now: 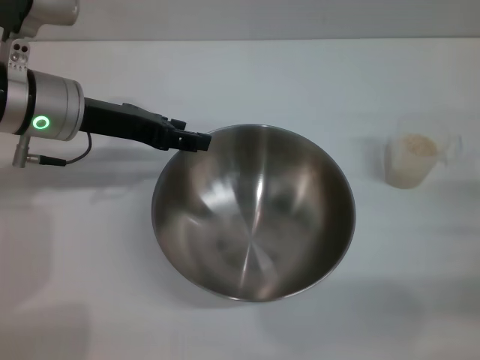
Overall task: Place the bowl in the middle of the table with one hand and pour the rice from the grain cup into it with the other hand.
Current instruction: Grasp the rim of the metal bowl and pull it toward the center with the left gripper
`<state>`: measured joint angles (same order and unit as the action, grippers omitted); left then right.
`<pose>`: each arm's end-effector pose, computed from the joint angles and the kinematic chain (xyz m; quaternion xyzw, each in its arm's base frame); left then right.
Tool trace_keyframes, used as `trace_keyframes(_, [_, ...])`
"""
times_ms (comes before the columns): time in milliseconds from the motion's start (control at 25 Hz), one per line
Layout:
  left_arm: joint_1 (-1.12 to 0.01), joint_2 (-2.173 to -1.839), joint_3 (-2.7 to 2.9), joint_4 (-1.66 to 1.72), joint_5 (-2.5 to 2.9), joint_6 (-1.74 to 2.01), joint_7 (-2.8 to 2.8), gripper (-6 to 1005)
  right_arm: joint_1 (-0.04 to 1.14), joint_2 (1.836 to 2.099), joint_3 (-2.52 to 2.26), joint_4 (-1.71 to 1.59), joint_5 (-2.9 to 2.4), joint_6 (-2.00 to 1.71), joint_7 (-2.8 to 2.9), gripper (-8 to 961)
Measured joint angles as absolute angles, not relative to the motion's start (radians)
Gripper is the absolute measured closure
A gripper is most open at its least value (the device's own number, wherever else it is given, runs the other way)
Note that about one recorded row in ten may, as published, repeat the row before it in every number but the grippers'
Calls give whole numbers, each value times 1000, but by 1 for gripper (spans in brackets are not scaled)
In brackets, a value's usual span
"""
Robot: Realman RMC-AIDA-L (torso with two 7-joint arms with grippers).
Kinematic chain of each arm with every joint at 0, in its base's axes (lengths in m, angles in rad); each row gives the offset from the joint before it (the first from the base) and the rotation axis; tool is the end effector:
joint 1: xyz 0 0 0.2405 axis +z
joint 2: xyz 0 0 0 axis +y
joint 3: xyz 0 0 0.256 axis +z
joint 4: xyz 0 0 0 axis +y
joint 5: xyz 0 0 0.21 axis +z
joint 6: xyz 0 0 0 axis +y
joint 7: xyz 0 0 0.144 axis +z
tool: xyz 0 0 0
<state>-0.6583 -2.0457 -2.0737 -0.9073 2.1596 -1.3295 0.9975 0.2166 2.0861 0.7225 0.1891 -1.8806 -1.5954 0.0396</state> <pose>-0.2055 0.3901 -0.0019 -0.9229 -0.3529 -0.0733 0.1356 0.3632 0.2407 0.0439 -0.5189 0.1816 0.3336 0.7659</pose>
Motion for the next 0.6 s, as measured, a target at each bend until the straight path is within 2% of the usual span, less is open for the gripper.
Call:
trace_keyframes(440, [-657, -2059, -2070, -900, 2224, -1319, 998, 302, 223, 2085, 722, 187, -1881, -1586, 39, 126])
trace_keyframes(600, [-656, -2059, -2070, -898, 2224, -1324, 998, 304, 222, 2085, 722, 187, -1881, -1586, 38, 127])
